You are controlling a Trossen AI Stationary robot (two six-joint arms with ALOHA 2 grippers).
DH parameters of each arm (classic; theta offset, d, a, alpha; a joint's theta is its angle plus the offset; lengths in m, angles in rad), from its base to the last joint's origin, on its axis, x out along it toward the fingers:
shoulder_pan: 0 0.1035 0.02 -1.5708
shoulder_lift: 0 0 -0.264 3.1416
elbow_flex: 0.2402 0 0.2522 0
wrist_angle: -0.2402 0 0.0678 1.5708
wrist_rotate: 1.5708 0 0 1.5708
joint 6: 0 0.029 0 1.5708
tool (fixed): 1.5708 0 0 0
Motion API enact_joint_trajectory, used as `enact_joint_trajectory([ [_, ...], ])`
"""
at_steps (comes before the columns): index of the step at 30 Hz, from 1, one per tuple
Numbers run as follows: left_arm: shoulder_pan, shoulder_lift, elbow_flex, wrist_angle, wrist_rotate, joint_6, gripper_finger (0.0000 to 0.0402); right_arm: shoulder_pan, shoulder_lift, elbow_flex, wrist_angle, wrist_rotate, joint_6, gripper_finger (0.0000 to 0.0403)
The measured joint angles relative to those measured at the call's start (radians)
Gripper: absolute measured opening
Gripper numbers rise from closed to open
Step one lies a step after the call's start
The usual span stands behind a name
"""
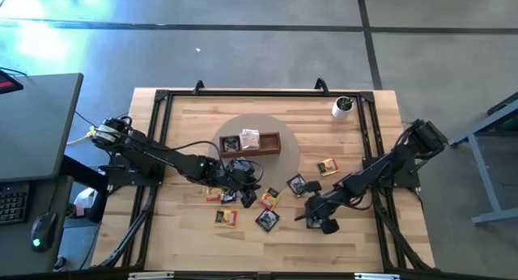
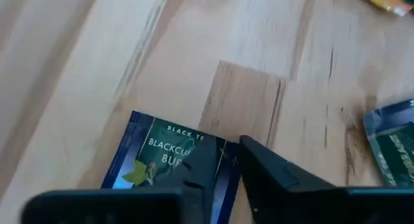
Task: Pick & Place Tea
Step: Put the purple tea bag into the left section of the wooden organizer
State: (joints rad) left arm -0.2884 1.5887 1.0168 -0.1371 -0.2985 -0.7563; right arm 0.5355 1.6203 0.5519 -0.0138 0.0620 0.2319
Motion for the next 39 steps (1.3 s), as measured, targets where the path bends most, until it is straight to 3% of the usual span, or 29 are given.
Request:
enact_joint_trajectory([
  [3, 0.000, 0.000, 0.000, 0.000, 0.000, 0.000, 0.0119, 0.000, 0.000, -0.025, 0.079, -0.009, -0.007, 0.0011],
  [12, 0.000, 0.000, 0.000, 0.001, -0.001, 0.000, 0.0119, 0.004, -0.101, -0.008, 0.056, 0.048, -0.076, 0.0004],
  [16, 0.000, 0.000, 0.001, 0.015, -0.005, -0.009, 0.0119, 0.003, -0.153, 0.000, 0.093, 0.197, -0.060, 0.0003],
  [21, -0.011, -0.013, 0.019, -0.021, -0.046, -0.033, 0.0119, 0.003, -0.163, 0.000, 0.228, 0.493, -0.039, 0.0002],
  [24, -0.040, -0.060, 0.056, -0.082, -0.140, -0.012, 0.0119, -0.005, -0.129, 0.001, 0.386, 0.696, -0.062, 0.0002],
  [27, -0.090, -0.121, 0.092, -0.182, -0.285, 0.002, 0.0119, -0.035, -0.081, 0.001, 0.568, 0.804, -0.089, 0.0001],
  [34, -0.253, -0.254, 0.139, -0.315, -0.639, 0.079, 0.0119, -0.192, 0.136, 0.055, 1.006, 0.781, -0.186, 0.0001],
  [39, -0.314, -0.267, 0.139, -0.322, -0.810, 0.106, 0.0119, -0.309, 0.306, 0.276, 1.062, 0.703, -0.299, 0.0001],
])
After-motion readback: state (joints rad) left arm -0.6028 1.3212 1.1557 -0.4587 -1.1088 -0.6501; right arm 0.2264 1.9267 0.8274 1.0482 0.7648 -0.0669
